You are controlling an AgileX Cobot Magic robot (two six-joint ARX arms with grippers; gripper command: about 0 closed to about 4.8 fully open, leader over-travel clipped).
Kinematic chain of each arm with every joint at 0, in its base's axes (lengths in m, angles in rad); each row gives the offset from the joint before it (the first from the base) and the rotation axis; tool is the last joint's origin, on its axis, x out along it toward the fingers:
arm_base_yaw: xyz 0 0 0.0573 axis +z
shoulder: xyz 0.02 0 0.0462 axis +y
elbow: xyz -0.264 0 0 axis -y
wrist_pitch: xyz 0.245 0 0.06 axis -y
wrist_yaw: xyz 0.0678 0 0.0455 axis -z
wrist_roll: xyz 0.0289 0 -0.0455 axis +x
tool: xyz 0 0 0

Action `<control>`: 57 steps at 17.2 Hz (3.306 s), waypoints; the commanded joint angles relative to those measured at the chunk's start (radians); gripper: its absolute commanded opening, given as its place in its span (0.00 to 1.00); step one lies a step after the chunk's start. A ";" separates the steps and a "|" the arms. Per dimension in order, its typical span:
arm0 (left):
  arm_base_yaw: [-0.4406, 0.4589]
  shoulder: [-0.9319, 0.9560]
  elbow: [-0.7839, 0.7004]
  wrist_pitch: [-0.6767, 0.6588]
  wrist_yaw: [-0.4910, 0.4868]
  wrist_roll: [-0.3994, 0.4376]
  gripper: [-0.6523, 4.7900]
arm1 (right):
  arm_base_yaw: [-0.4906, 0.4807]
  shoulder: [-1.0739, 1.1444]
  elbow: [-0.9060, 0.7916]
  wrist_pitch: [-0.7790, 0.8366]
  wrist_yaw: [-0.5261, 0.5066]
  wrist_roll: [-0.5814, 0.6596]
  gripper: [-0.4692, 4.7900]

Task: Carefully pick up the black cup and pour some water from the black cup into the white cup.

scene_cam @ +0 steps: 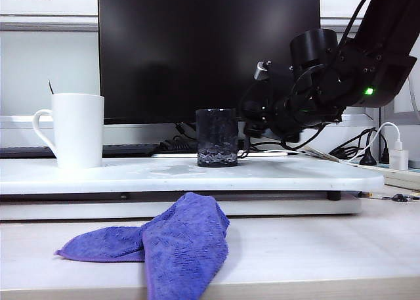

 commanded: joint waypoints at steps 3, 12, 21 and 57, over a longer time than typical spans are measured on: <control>0.000 -0.002 0.005 0.008 0.003 0.003 1.00 | 0.001 -0.009 0.003 0.014 0.000 0.002 0.57; 0.000 -0.002 0.005 0.013 0.003 0.003 1.00 | 0.001 -0.203 0.001 -0.258 -0.005 0.002 0.57; 0.001 -0.071 0.006 0.244 0.000 -0.002 1.00 | 0.006 -0.891 0.003 -0.475 -0.104 -0.039 0.57; 0.003 -0.818 -0.717 -0.044 -0.687 0.005 0.11 | -0.198 -1.885 -1.057 -0.693 0.184 -0.143 0.08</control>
